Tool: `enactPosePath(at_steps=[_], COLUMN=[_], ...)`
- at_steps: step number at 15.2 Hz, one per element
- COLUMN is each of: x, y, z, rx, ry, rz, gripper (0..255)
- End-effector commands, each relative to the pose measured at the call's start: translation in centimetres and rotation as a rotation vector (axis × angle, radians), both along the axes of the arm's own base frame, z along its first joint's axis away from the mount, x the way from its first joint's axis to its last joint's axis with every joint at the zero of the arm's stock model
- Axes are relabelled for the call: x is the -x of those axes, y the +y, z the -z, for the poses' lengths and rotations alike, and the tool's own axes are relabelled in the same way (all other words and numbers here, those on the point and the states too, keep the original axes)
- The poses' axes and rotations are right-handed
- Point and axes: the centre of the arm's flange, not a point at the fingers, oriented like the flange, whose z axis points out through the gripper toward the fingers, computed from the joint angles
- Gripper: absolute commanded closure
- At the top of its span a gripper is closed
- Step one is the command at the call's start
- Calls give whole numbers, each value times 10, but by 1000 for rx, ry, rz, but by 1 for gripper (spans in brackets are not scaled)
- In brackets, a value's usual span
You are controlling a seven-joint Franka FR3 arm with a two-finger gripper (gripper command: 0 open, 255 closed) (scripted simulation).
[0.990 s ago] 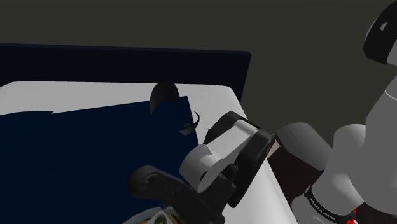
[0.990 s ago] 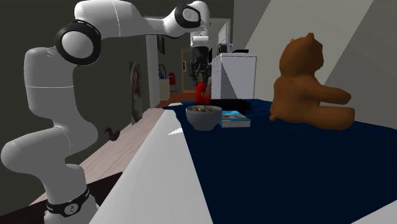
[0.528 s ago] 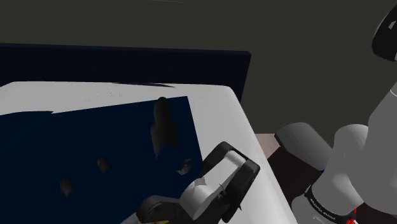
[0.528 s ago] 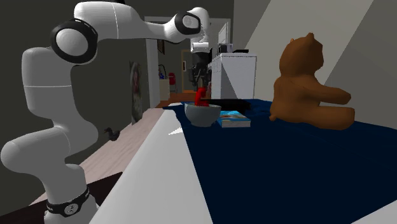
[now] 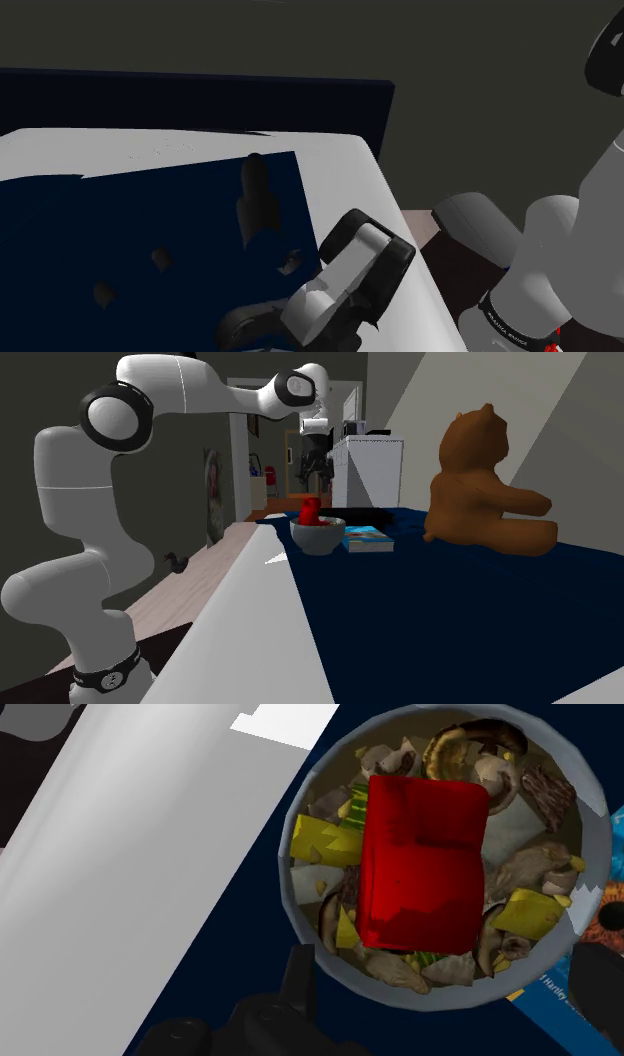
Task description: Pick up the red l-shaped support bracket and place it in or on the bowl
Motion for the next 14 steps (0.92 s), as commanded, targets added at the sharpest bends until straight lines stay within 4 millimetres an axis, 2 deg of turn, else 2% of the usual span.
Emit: enactPosePath(at_steps=[1, 2, 6, 14], x=[0, 0, 3, 3], y=[0, 0, 2, 2], z=[0, 0, -50, -50], rx=[0, 0, 0, 0], ry=[0, 0, 0, 0], rz=[0, 0, 0, 0], gripper=[0, 0, 0, 0])
